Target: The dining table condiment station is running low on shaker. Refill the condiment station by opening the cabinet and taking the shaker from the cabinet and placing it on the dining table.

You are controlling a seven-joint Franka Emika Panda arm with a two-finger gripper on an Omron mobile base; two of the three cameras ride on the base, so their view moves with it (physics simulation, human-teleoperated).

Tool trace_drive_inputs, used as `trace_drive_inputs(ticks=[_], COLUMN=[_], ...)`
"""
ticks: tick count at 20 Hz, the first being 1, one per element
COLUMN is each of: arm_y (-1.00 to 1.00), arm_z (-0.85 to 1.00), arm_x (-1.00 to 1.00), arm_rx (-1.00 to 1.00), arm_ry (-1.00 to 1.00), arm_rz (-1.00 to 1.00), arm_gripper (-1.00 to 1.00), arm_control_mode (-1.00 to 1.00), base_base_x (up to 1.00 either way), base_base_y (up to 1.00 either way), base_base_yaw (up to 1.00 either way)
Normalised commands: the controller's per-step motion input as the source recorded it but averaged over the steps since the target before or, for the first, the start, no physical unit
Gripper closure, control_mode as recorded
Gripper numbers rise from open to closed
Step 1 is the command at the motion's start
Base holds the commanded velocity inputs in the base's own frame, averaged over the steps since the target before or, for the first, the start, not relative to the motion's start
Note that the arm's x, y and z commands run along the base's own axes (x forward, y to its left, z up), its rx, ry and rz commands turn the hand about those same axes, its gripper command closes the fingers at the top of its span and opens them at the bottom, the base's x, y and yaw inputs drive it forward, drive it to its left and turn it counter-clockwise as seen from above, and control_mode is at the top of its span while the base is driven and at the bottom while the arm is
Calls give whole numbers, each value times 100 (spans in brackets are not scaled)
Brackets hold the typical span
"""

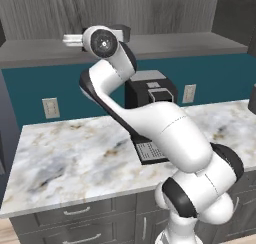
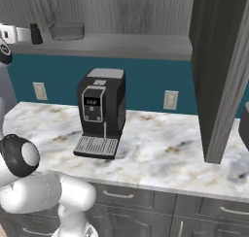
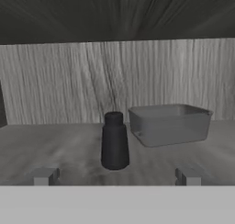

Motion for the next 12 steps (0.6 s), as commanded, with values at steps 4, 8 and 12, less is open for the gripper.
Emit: trace_drive_inputs(ticks=[4,8,12], arm_y=[0,0,0], arm_z=[0,0,-6], arm_x=[51,41,26], arm_rx=[0,0,0], arm_ry=[0,0,0], arm_rz=[7,8,10], arm_gripper=[-100,-100,-100], arm_control_mode=[-100,-100,-100], base_base_x=[0,0,0], base_base_y=[0,0,0], base_base_yaw=[0,0,0])
